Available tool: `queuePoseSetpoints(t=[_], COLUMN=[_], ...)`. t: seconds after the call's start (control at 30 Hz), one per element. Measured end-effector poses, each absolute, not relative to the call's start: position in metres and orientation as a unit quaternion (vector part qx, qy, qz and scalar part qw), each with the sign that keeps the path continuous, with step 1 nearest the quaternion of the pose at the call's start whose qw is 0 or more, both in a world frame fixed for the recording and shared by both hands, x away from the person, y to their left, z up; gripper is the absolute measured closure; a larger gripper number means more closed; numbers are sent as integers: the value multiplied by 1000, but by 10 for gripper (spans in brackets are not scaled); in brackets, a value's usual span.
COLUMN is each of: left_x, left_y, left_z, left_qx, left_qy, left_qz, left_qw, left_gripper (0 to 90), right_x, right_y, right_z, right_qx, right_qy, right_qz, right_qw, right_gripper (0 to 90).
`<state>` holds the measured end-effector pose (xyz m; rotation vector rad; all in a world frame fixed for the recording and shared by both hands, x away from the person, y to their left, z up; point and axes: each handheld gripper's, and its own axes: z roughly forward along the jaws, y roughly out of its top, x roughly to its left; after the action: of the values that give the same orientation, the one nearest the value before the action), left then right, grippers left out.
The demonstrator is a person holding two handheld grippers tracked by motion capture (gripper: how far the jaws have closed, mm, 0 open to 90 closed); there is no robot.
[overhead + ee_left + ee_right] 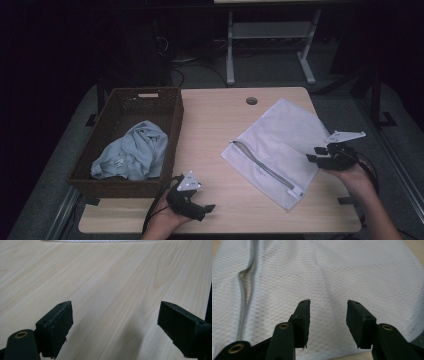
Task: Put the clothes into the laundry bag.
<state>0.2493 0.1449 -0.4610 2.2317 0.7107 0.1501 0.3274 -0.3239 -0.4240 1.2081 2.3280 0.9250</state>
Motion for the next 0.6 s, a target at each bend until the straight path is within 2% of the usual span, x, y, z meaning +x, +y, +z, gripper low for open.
queuePoseSetpoints(t=[0.33,0.5,0.6], left_x=[250,250,249], left_y=[145,143,143], left_z=[-462,-462,-462], left_qx=[876,878,879], left_qy=[279,275,273], left_qz=[61,59,59], left_qw=[388,387,387], left_gripper=[123,121,121], right_x=[293,269,258], right_y=[-300,-289,-279], right_z=[-433,-440,-442], right_qx=[399,392,370], right_qy=[839,833,840], right_qz=[337,372,378], right_qw=[154,117,118], right_gripper=[442,404,385])
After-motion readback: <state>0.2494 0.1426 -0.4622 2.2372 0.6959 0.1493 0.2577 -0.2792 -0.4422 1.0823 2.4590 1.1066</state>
